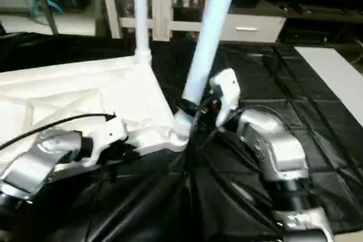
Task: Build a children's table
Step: Insert table leg to table base
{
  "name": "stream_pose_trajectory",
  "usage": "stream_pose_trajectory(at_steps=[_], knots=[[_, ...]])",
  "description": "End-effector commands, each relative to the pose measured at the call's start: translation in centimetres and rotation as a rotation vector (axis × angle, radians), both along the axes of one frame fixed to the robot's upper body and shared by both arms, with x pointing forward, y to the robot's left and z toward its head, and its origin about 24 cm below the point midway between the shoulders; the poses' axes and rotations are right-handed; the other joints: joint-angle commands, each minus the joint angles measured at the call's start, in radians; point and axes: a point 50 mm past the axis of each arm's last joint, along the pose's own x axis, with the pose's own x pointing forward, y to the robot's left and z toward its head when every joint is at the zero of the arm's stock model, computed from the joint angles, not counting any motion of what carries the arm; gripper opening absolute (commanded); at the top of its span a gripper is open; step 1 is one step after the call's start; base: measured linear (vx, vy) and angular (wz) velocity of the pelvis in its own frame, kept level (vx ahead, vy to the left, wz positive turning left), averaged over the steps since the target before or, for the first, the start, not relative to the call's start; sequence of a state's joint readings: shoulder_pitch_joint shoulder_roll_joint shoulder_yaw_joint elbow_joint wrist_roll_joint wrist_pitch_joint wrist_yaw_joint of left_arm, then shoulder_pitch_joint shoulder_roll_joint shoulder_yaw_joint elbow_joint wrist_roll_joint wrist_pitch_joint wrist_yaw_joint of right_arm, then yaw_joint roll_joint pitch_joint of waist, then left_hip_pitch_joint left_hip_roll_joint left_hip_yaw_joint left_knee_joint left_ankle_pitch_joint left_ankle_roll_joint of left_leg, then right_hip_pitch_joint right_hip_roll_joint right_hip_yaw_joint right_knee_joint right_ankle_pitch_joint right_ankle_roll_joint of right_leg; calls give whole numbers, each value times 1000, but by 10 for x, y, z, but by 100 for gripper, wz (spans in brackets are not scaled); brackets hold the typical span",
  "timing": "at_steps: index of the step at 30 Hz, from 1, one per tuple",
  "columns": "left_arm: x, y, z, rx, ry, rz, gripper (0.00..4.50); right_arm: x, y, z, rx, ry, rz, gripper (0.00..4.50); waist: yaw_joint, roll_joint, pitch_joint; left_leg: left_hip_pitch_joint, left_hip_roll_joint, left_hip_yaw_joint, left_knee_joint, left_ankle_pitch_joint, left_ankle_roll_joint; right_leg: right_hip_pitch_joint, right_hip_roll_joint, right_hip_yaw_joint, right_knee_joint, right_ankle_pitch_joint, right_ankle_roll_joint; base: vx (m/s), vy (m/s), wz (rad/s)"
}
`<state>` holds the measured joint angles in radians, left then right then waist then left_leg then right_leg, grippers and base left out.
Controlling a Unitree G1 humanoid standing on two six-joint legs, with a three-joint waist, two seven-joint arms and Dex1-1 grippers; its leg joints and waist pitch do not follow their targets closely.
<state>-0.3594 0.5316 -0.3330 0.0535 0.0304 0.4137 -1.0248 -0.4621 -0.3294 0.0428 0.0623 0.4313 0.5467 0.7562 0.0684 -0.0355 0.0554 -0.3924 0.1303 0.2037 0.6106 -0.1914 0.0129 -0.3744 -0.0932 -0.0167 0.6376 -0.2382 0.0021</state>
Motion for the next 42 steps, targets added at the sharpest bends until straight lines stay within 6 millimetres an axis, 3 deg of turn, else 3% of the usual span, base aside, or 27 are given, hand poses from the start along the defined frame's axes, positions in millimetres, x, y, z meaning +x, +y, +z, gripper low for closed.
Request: stream_pose_trajectory(at_steps=[1,4,6,8,9,14,21,33,36,38,42], knots=[[-7,-2,-17,16,57,11,2,3,-5,2,21,21,5,182,-2,8,-53,44,101,-50,-103,-282,-75,3,-65,32,-79,-154,-195,0,0,0],[-15,-6,-21,6,61,-38,1,8,-5,-4,50,88,26,182,-7,6,-55,43,99,-52,-106,-289,-89,5,-65,30,-77,-138,-191,0,0,0],[-18,-8,-22,-7,62,-51,0,9,-5,-5,64,110,32,182,-10,1,-57,38,98,-51,-103,-262,-77,11,-67,30,-75,-103,-200,0,0,0],[-20,-10,-22,-28,71,-62,0,9,-6,-5,72,124,35,182,-8,-3,-59,38,97,-45,-96,-200,-47,13,-68,32,-73,-44,-209,0,0,0],[-23,-11,-22,-36,81,-78,0,8,-8,-7,82,157,55,182,-8,-12,-61,37,96,-43,-91,-170,-25,17,-70,32,-72,-23,-217,0,0,0],[-24,-13,-20,-82,89,-77,0,10,-13,-13,80,184,52,182,0,-12,-63,36,96,-38,-84,-85,29,19,-68,29,-66,30,-235,0,0,0],[-26,-16,-18,-123,102,-85,0,11,-16,-18,51,210,65,182,-2,-15,-58,38,98,-37,-88,-136,13,16,-69,30,-75,-74,-231,0,0,0],[-16,-19,-14,-141,57,-56,0,12,-14,-21,43,210,82,182,4,-12,-61,40,97,-35,-84,-112,23,15,-67,30,-72,-38,-237,0,0,0],[-14,-21,-13,-147,64,-47,59,12,-14,-21,44,209,84,182,11,-12,-60,41,98,-35,-86,-124,14,15,-68,30,-73,-55,-233,0,0,0],[-12,-23,-13,-129,45,-54,62,11,-14,-21,43,207,84,182,15,-8,-62,45,99,-35,-87,-127,2,12,-66,29,-72,-42,-235,0,0,0],[-10,-25,-16,-106,48,-70,63,11,-13,-22,41,203,86,182,15,-10,-64,43,98,-38,-89,-139,-13,16,-65,29,-70,-5,-227,0,0,0]])
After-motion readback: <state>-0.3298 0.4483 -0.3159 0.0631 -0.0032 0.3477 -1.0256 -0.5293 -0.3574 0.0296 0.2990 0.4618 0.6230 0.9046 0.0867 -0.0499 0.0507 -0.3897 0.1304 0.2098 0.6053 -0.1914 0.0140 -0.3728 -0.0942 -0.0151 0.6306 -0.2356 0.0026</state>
